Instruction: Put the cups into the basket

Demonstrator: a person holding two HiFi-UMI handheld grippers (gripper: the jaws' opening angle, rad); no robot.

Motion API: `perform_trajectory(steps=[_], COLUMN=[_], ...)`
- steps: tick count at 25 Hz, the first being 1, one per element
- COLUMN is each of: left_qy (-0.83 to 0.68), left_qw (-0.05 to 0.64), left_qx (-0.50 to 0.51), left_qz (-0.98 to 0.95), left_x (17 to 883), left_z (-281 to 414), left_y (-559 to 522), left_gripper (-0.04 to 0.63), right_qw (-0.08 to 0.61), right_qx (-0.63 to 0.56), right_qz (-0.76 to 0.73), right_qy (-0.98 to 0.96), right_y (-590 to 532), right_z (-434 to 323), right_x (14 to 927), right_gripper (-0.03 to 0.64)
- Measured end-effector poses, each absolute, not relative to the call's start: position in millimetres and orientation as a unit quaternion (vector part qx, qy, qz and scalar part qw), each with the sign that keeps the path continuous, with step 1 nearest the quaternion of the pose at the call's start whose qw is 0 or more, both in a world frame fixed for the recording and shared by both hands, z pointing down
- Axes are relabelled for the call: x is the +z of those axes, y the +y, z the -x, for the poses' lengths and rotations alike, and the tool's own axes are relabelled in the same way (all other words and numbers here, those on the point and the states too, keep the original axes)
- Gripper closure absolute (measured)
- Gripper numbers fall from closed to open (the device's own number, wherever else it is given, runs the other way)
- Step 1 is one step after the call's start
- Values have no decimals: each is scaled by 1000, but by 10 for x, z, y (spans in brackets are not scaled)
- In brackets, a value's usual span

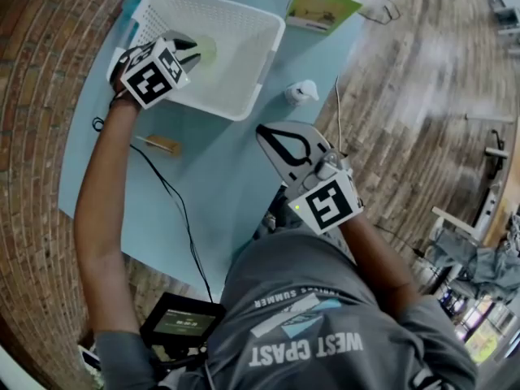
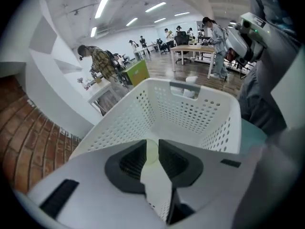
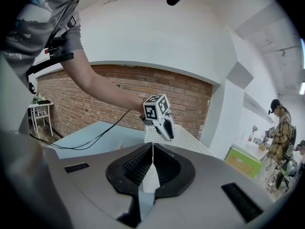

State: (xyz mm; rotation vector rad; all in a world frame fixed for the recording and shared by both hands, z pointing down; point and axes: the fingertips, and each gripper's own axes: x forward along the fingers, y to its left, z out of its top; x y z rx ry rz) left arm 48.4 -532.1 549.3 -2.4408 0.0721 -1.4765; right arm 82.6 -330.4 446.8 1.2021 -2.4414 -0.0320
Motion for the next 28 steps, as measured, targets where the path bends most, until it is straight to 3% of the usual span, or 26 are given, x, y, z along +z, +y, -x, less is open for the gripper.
perform_trajectory(steps=[4, 17, 28], left_qy=[71, 180, 265], left_qw=[153, 193, 242], left_qx=[-464, -311, -267], left_qz=[870, 913, 894], left_x=[5023, 3624, 3008], left_z=[-336, 353, 1260], left_y=[-5209, -4227, -3316], left_gripper=[595, 595, 595], right_qw=[198, 177, 170], right_qx=[-23, -72, -114], right_qz=[-425, -395, -363], right_qy=[-883, -898, -909], right_y=[-3198, -2713, -2346], right_z=[-732, -334, 3], right_x=[4329, 3893, 3600], right_gripper=[603, 604, 604])
